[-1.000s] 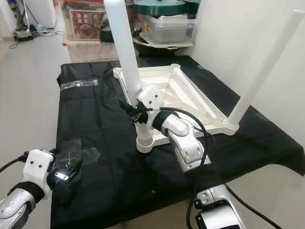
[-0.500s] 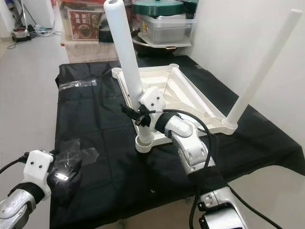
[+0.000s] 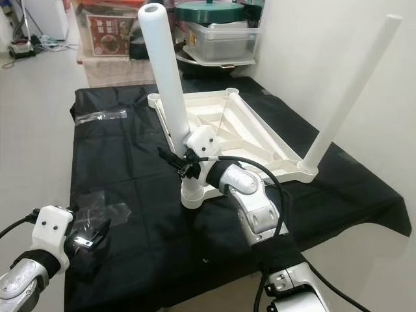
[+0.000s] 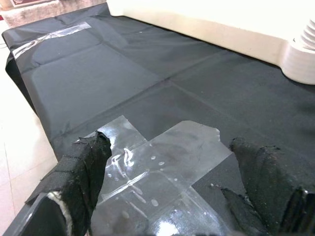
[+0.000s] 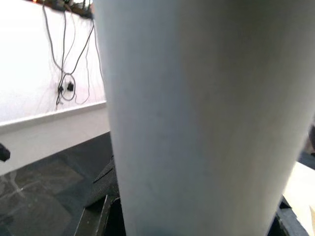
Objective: Building children table
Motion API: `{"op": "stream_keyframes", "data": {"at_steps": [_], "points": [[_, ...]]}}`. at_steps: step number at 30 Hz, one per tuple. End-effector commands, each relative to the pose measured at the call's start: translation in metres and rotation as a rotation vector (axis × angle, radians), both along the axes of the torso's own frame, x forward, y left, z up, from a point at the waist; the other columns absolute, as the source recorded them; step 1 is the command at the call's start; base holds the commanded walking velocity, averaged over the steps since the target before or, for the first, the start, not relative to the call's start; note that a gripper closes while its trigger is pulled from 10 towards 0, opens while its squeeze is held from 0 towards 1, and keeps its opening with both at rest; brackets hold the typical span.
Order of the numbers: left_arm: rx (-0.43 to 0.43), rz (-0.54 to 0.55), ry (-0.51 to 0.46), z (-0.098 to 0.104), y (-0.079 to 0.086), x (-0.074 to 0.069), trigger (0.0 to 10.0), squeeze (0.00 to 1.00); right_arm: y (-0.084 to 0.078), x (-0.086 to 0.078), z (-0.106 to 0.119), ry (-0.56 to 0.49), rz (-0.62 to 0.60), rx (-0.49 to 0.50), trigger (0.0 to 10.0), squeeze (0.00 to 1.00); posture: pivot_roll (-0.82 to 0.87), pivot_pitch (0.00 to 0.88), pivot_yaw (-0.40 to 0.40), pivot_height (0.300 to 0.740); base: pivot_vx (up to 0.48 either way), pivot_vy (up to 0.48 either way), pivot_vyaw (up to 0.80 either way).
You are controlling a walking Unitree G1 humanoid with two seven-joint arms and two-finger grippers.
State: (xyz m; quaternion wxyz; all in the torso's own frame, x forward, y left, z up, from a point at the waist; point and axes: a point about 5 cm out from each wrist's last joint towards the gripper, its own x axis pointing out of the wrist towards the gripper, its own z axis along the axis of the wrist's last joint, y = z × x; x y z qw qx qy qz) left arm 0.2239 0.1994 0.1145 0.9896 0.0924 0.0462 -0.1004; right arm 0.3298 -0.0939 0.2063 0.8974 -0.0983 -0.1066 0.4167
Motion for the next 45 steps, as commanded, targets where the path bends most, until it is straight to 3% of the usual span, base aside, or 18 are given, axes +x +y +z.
{"op": "stream_keyframes", "data": {"at_steps": [1, 12, 19, 31, 37, 40, 41, 42, 43, 44, 45], "points": [[-0.002, 0.013, 0.005, -0.002, 0.002, -0.001, 10.0, 0.00, 0.002, -0.002, -0.019, 0.107, 0.025, 0.015, 0.0, 0.00, 0.05, 0.000, -0.090, 0.740, 0.000, 0.000, 0.00], [-0.004, 0.041, 0.002, 0.000, 0.007, 0.000, 10.0, 0.00, 0.017, -0.009, -0.028, 0.180, 0.167, 0.067, 0.0, 0.00, 0.06, 0.000, -0.094, 0.740, 0.000, 0.000, 0.00], [0.003, 0.057, 0.003, 0.000, 0.009, -0.001, 10.0, 0.00, 0.021, -0.005, -0.032, 0.181, 0.179, 0.042, 0.0, 0.00, 0.07, 0.000, -0.098, 0.740, 0.000, 0.000, 0.00], [-0.001, 0.066, 0.008, -0.002, 0.010, 0.000, 10.0, 0.00, 0.026, 0.001, -0.042, 0.271, 0.184, 0.042, 0.0, 0.00, 0.07, 0.000, -0.100, 0.740, 0.000, 0.000, 0.00], [-0.006, 0.078, 0.015, -0.004, 0.012, -0.001, 10.0, 0.00, 0.022, 0.015, -0.045, 0.369, 0.073, 0.103, 0.0, 0.00, 0.07, 0.000, -0.103, 0.740, 0.000, 0.000, 0.00], [-0.011, 0.084, 0.014, -0.004, 0.012, 0.000, 10.0, 0.00, 0.016, 0.028, -0.054, 0.443, -0.102, 0.076, 0.0, 0.00, 0.07, 0.000, -0.104, 0.740, 0.000, 0.000, 0.00], [-0.011, 0.084, 0.014, -0.004, 0.012, 0.000, 10.0, 0.00, 0.016, 0.028, -0.054, 0.443, -0.102, 0.076, 0.0, 0.00, 0.07, 0.000, -0.104, 0.740, 0.000, 0.000, 0.00], [-0.011, 0.087, 0.014, -0.004, 0.012, 0.000, 10.0, 0.00, 0.011, 0.032, -0.057, 0.448, -0.205, 0.066, 0.0, 0.00, 0.07, 0.000, -0.104, 0.740, 0.000, 0.000, 0.00], [-0.011, 0.087, 0.014, -0.004, 0.012, 0.000, 10.0, 0.00, 0.011, 0.032, -0.057, 0.448, -0.205, 0.066, 0.0, 0.00, 0.07, 0.000, -0.104, 0.740, 0.000, 0.000, 0.00], [-0.010, 0.092, 0.014, -0.004, 0.012, 0.000, 10.0, 0.00, -0.001, 0.039, -0.059, 0.401, -0.406, 0.041, 0.0, 0.00, 0.07, 0.000, -0.107, 0.740, 0.000, 0.000, 0.00], [-0.010, 0.092, 0.014, -0.004, 0.012, 0.000, 10.0, 0.00, -0.001, 0.039, -0.059, 0.401, -0.406, 0.041, 0.0, 0.00, 0.07, 0.000, -0.107, 0.740, 0.000, 0.000, 0.00]]}}
